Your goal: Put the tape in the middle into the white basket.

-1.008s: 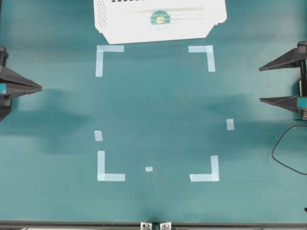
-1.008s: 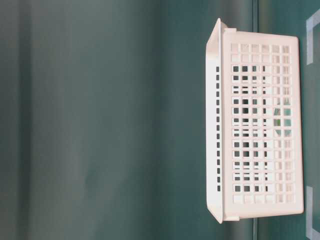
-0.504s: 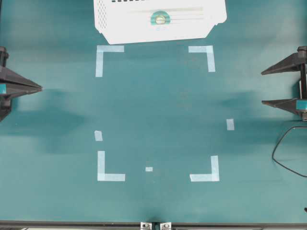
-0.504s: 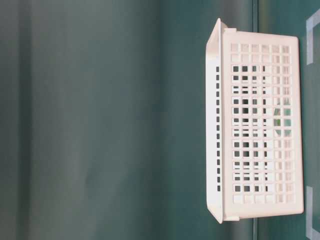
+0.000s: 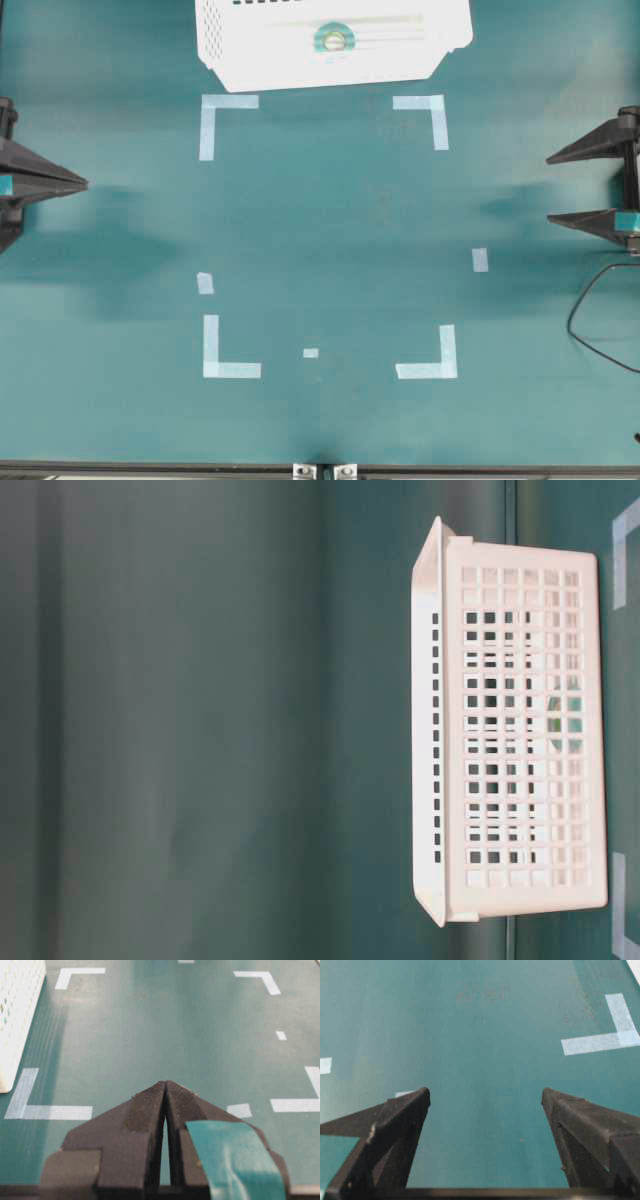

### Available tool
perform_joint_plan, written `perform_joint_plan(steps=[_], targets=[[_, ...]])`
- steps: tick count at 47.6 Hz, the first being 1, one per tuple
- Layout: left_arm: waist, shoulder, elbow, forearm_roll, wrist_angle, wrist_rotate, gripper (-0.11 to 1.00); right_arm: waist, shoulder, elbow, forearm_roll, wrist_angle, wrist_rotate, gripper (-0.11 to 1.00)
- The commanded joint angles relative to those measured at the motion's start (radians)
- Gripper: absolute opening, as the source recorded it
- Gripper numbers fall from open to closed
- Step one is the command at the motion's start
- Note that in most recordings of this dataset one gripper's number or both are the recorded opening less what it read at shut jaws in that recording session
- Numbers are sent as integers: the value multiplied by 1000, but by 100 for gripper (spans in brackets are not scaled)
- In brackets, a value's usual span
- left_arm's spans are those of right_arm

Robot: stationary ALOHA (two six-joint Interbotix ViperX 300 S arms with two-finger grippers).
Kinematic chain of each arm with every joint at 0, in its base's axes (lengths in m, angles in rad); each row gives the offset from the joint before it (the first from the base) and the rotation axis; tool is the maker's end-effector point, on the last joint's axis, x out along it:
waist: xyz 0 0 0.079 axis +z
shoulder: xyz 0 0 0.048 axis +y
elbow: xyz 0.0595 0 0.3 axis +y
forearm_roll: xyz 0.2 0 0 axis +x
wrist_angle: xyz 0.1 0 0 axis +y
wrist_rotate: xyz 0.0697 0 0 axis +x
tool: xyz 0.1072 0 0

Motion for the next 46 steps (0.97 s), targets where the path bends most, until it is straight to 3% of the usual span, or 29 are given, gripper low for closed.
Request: perform_joint_plan(steps=[1,46], targets=[[2,9,-12,0,-8,2,-11,0,8,-8,-3,-21,-5,96],[2,9,-12,0,-8,2,-11,0,5,34,-104,-143,-3,96]])
